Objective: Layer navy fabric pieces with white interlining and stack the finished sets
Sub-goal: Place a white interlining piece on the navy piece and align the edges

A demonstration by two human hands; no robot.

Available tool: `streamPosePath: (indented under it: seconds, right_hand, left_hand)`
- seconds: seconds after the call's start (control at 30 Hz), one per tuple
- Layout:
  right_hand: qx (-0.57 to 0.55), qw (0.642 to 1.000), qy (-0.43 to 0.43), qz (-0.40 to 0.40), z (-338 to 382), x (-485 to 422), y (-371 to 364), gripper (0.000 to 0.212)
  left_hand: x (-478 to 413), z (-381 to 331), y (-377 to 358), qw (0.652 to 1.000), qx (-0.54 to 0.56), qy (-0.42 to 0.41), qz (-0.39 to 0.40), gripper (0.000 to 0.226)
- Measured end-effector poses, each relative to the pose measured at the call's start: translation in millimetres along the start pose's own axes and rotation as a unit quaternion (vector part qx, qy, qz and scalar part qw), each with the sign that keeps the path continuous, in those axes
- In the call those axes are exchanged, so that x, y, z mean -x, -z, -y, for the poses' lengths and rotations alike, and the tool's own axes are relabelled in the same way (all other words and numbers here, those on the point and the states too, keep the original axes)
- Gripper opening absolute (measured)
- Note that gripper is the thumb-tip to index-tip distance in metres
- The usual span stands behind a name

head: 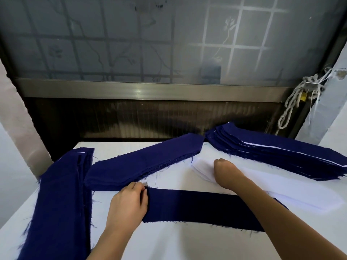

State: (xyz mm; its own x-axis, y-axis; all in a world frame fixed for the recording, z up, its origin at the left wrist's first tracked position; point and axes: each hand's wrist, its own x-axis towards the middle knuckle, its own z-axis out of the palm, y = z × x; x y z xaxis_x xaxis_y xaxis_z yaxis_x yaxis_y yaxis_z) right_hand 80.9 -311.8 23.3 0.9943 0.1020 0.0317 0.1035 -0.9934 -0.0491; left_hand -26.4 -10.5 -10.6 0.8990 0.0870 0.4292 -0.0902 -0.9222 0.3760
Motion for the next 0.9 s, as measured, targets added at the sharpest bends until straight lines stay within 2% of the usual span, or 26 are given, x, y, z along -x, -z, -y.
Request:
streamPosePath:
  seconds: [0.1, 0.27, 0.37, 0.47, 0.53, 0.73, 0.83, 0.9]
  right_hand:
    - [-0.068, 0.998, -0.018, -0.006, -5, 2, 1, 0.008]
    - [-0.182, 0.982, -0.022, -0.032, -14, 10, 4, 0.016]
    - [-0.25, 0.966, -0.056, -0.025, -17, 14, 4, 0.016]
    - [-0.294, 0.952, -0.081, -0.019, -20, 18, 7, 0.019]
    - [-0.307, 0.947, -0.085, -0.03, -21, 22, 11, 0.02]
    - [-0.316, 0.945, -0.022, -0.083, -3, 53, 26, 0.018]
    - [-0.203, 0.974, 0.055, -0.087, 29, 72, 35, 0.018]
    - [-0.154, 0.976, 0.106, -0.112, 60, 84, 36, 0.015]
  left_hand:
    - [0, 1, 0, 1.0, -0.002, 0.002, 0.0, 0.009]
    - [0, 2, 0, 1.0, -0.01, 0.008, 0.01, 0.012]
    - [-1, 1, 2, 1.0, -0.011, 0.003, 0.015, 0.013]
    - [1, -3, 6, 1.0, 0.009, -0.03, -0.001, 0.004]
    - [4, -4, 8, 0.998, 0.017, -0.063, -0.022, 0.007]
    - [5, -4, 8, 0.993, 0.031, -0.1, -0.055, 0.008]
    - [5, -1, 7, 0.993, 0.031, -0.105, -0.043, 0.032]
    - [6, 1, 6, 0.994, 0.045, -0.101, -0.027, 0.051]
